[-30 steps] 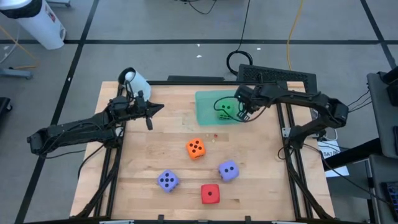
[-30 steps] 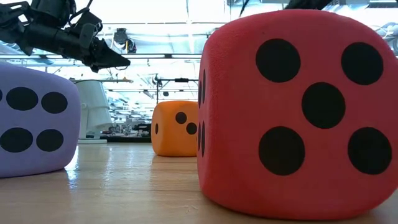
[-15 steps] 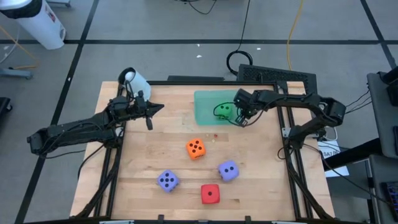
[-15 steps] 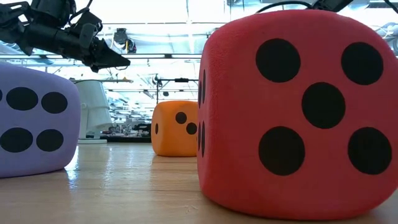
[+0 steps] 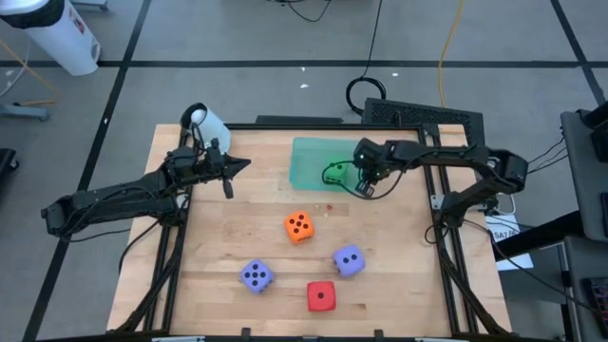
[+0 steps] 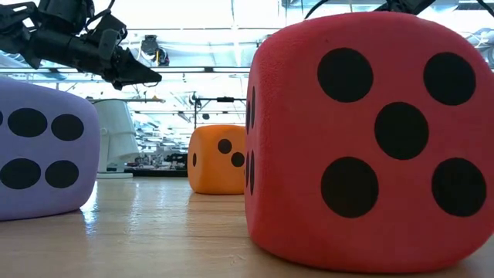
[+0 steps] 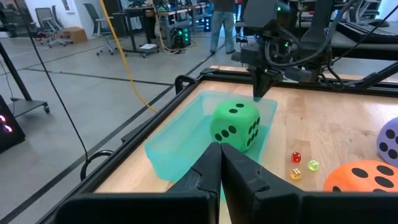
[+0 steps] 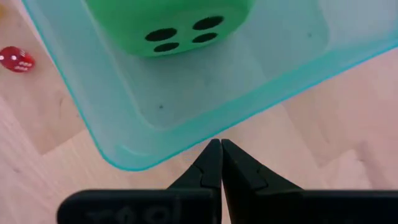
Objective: Pick & Place Dice
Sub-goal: Adjust the light blue bin, then put the large right purple dice into the light blue bin
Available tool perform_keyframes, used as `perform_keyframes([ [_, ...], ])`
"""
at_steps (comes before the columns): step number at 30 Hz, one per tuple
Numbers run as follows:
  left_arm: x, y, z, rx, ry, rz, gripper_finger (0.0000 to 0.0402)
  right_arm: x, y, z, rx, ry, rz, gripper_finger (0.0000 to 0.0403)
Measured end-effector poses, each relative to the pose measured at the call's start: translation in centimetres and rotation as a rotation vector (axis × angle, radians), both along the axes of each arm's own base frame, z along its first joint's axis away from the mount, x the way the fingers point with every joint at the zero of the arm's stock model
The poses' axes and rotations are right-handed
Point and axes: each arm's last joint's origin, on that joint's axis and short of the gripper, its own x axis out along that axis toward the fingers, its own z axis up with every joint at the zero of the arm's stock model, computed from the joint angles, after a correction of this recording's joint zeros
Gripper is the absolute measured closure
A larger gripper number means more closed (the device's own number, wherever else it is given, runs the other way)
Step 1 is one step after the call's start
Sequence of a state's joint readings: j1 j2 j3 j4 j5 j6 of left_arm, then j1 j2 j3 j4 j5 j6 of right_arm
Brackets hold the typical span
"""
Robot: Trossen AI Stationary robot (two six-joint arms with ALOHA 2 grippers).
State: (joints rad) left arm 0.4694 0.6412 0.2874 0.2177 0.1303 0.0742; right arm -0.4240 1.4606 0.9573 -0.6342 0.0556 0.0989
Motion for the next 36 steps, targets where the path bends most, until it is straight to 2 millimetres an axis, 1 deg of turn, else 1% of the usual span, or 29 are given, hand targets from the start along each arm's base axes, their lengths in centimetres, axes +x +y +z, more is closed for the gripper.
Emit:
perform_keyframes([
  [3,0.0,0.0,0.0,-0.002,0.003,0.0,0.038,-0.2,0.1,1.2,-0.008,-0.011,0.007,0.0403],
  [7,0.0,0.0,0.0,-0.002,0.003,0.0,0.038,-0.8,0.3,3.6,-0.061,-0.024,-0.01,0.0403],
  [10,0.0,0.0,0.0,-0.002,0.004,0.0,0.038,-1.5,1.0,5.3,-0.08,-0.07,-0.004,0.0403],
  [12,0.0,0.0,0.0,-0.002,0.004,0.0,0.038,-2.0,2.0,6.2,-0.093,-0.086,0.05,0.0403],
  [15,0.0,0.0,0.0,-0.002,0.004,0.0,0.038,-2.4,4.1,7.1,-0.098,-0.107,0.129,0.0397],
  [18,0.0,0.0,-0.1,-0.002,0.005,0.0,0.038,-2.4,6.6,7.8,-0.077,-0.152,0.182,0.0372],
  [20,0.0,0.0,-0.1,-0.003,0.005,0.0,0.038,-2.2,8.5,7.9,-0.066,-0.164,0.261,0.0346],
  [23,0.0,0.0,-0.1,0.0,0.006,-0.001,0.038,-1.8,11.5,7.9,-0.06,-0.184,0.398,0.0293],
  [26,0.0,0.0,-0.1,0.002,0.007,-0.001,0.038,-1.1,14.1,7.8,-0.055,-0.227,0.514,0.0232],
  [29,0.0,0.0,-0.1,-0.001,0.007,0.0,0.038,-0.2,16.5,7.6,-0.07,-0.292,0.644,0.0161],
  [34,0.0,0.0,-0.1,-0.004,0.01,0.0,0.038,1.2,19.6,6.8,-0.099,-0.359,0.802,0.0041],
  [35,0.0,0.0,-0.1,-0.005,0.011,0.0,0.038,1.4,19.9,6.5,-0.1,-0.353,0.812,0.0022],
  [36,0.0,0.0,-0.1,-0.006,0.012,0.0,0.038,1.6,20.2,6.1,-0.1,-0.344,0.818,0.0013],
])
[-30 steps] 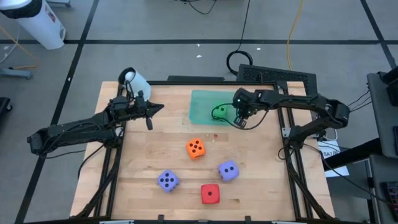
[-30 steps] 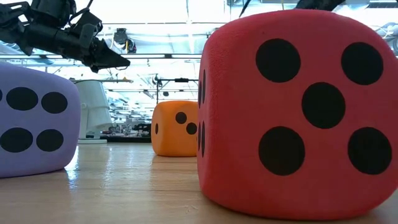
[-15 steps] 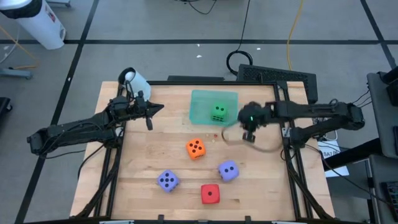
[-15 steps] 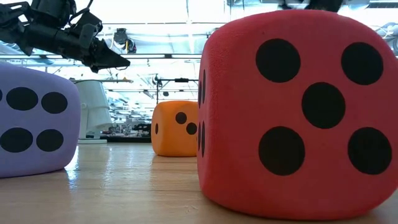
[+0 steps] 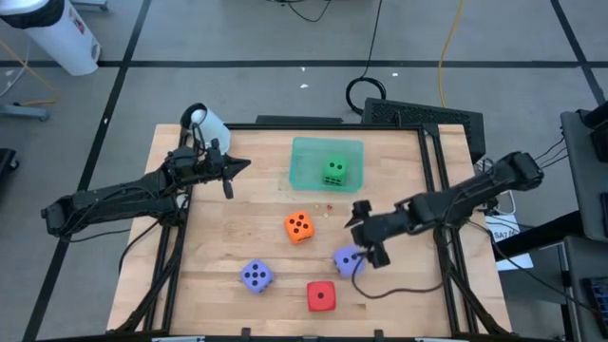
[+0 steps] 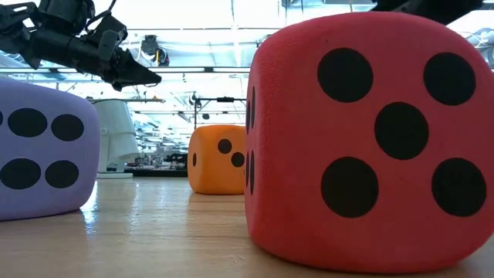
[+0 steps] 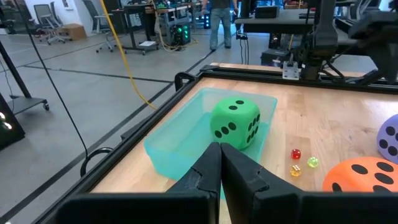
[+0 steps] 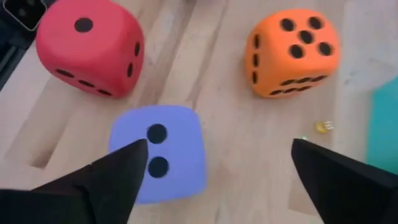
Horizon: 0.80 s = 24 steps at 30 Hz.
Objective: Pick & Place Dice
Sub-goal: Put the large right purple dice into the light blue bin
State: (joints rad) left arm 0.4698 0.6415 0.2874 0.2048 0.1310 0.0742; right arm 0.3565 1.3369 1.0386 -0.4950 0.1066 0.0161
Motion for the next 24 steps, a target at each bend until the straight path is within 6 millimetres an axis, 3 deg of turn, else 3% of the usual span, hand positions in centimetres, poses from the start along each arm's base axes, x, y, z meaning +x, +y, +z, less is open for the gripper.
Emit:
perform_keyframes([
  [6,0.0,0.0,0.0,0.002,0.001,-0.001,0.038,1.0,0.9,-2.0,0.064,0.093,0.046,0.0016],
  [15,0.0,0.0,-0.1,-0.004,0.007,-0.002,0.038,2.1,1.6,-3.2,0.18,0.123,0.059,0.0004],
  [24,0.0,0.0,-0.1,-0.002,0.007,-0.002,0.038,1.4,1.3,-5.1,0.161,0.162,0.04,0.0003],
])
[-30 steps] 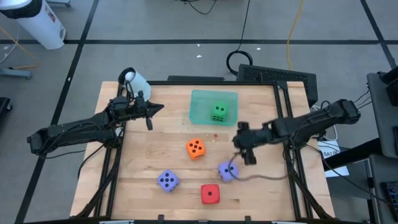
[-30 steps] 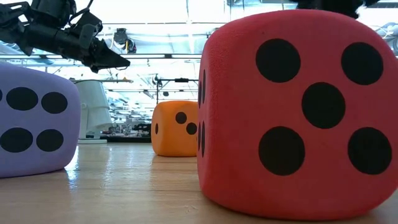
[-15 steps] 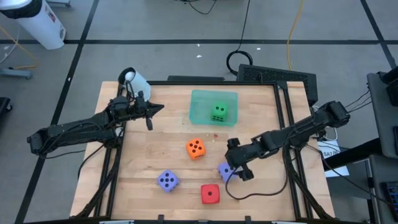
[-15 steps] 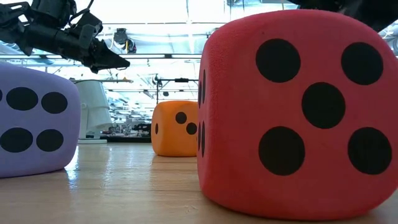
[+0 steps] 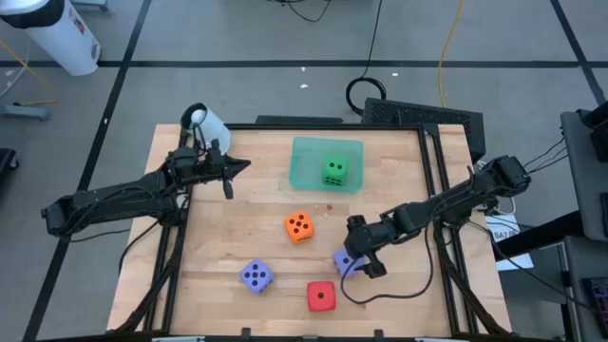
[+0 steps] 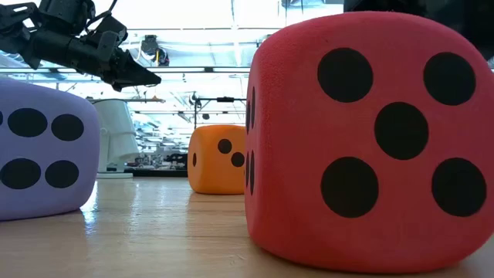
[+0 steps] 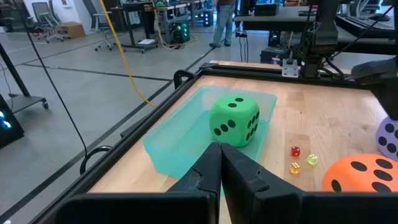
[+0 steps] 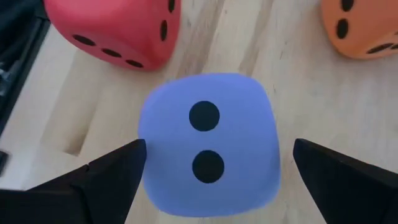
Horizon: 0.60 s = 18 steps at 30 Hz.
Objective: Pick & Place Dice
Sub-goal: Put the large right purple dice into the light blue bin
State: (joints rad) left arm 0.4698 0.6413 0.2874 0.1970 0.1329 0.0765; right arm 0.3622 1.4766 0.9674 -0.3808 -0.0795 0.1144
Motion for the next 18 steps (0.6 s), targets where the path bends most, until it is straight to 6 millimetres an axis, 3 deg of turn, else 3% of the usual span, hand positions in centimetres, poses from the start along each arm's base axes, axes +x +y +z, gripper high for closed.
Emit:
perform_keyframes([
  [9,0.0,0.0,0.0,0.0,0.0,0.0,0.038,-0.7,-0.2,-2.1,0.026,-0.015,0.009,0.0004],
  [18,0.0,0.0,0.0,0.001,0.0,0.0,0.038,-0.2,-0.4,-1.1,-0.022,-0.129,-0.027,0.0004],
])
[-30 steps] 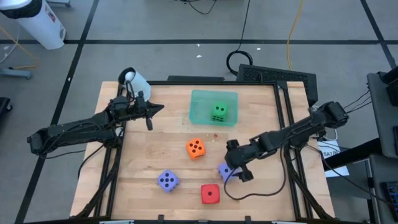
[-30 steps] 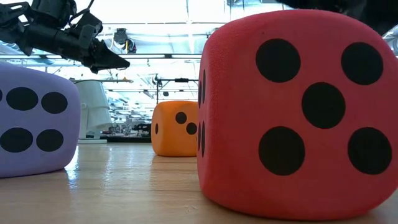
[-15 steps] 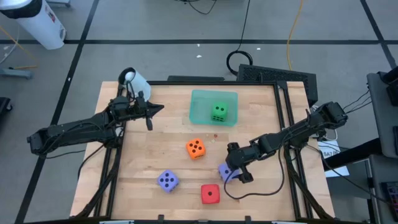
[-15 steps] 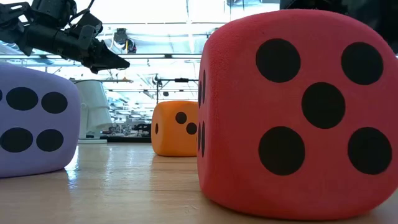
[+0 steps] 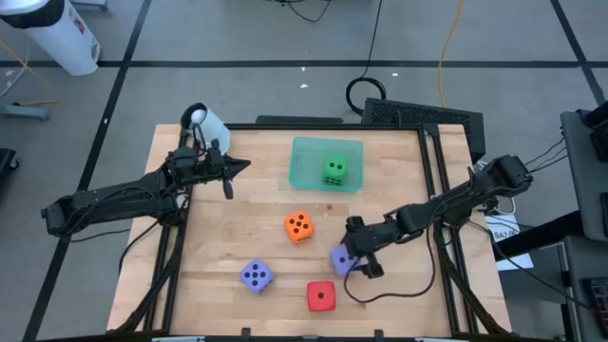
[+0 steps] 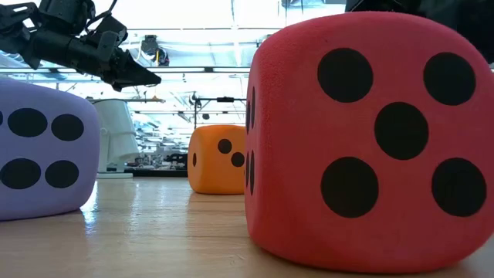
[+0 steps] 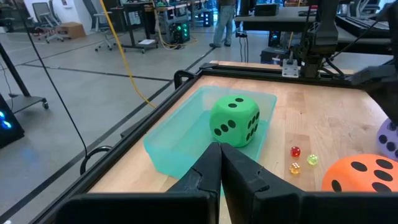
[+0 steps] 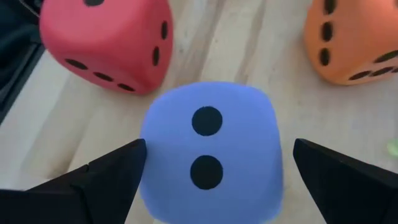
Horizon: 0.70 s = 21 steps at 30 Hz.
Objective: Pick & Place Dice
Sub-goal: Put the large right purple dice into the light blue bin
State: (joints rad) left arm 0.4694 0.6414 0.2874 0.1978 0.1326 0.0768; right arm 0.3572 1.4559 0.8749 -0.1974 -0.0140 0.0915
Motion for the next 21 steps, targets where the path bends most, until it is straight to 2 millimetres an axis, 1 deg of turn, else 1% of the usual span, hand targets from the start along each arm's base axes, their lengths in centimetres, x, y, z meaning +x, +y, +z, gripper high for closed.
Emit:
perform_keyframes([
  [8,0.0,0.0,0.0,0.003,0.002,0.0,0.038,-0.5,-0.5,1.6,-0.045,-0.076,-0.039,0.0003],
  [11,0.0,0.0,0.0,0.003,0.004,0.0,0.038,-0.6,-0.4,2.0,-0.034,-0.097,-0.031,0.0003],
  [15,0.0,0.0,-0.1,0.004,0.007,0.0,0.038,-1.0,0.4,1.7,-0.044,-0.068,0.007,0.0003],
  [21,0.0,0.0,-0.1,0.004,0.008,0.0,0.038,-0.6,0.8,0.5,-0.052,-0.03,-0.006,0.0003],
])
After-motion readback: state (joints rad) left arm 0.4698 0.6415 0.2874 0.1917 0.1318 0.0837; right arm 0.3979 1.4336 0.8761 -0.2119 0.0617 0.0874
